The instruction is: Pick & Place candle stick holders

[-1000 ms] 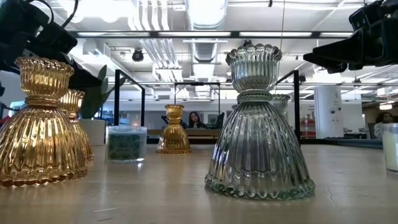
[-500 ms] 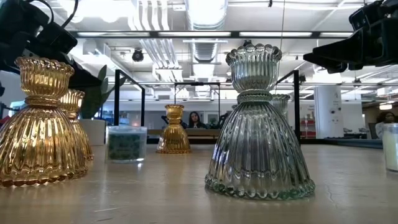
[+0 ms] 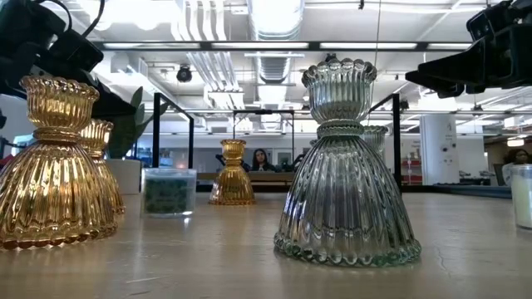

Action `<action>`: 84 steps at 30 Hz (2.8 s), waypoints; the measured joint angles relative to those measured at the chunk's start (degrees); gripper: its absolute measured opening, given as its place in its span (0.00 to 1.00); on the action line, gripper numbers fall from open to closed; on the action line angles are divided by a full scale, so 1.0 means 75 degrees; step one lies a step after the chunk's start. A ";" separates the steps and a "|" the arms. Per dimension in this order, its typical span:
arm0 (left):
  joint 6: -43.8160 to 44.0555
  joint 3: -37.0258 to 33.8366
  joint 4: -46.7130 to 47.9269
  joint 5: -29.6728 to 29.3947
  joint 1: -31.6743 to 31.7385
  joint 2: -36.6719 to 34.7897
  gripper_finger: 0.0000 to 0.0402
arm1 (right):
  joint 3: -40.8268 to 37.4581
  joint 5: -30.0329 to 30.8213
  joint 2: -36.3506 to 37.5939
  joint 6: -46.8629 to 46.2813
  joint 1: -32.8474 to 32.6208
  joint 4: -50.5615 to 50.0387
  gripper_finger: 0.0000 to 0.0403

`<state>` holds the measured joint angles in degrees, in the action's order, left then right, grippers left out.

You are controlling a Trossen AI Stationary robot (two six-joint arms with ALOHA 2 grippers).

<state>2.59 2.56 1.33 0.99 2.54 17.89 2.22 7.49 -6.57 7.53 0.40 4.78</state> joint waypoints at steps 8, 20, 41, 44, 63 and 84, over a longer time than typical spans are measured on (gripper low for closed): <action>0.0000 0.0001 -0.0001 0.0000 -0.0001 -0.0001 0.10 | 0.0000 0.0000 0.0000 -0.0002 0.0001 0.0000 0.62; 0.0000 -0.0001 0.0001 0.0000 -0.0001 -0.0001 0.10 | 0.0000 -0.0341 0.0005 -0.1432 0.0004 0.0813 0.62; 0.0000 0.0001 0.0031 0.0000 0.0001 0.0009 0.10 | 0.6263 -0.1186 -0.4362 -0.3305 -0.0003 -0.1810 0.62; 0.0000 0.0001 0.0031 0.0000 -0.0001 0.0009 0.10 | 0.7331 -0.1188 -0.5191 -0.4349 -0.0003 -0.2397 0.62; 0.0000 0.0000 0.0036 0.0000 -0.0001 0.0009 0.10 | 1.2559 -0.0449 -0.9881 -0.3939 0.0015 -0.8457 0.57; 0.0000 0.0001 0.0057 0.0000 -0.0001 0.0012 0.10 | 1.2071 -0.0486 -1.2283 -0.2541 0.0097 -0.9066 0.49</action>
<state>2.59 2.57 1.76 0.99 2.52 17.98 92.75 3.84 -98.69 -11.52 1.13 -63.22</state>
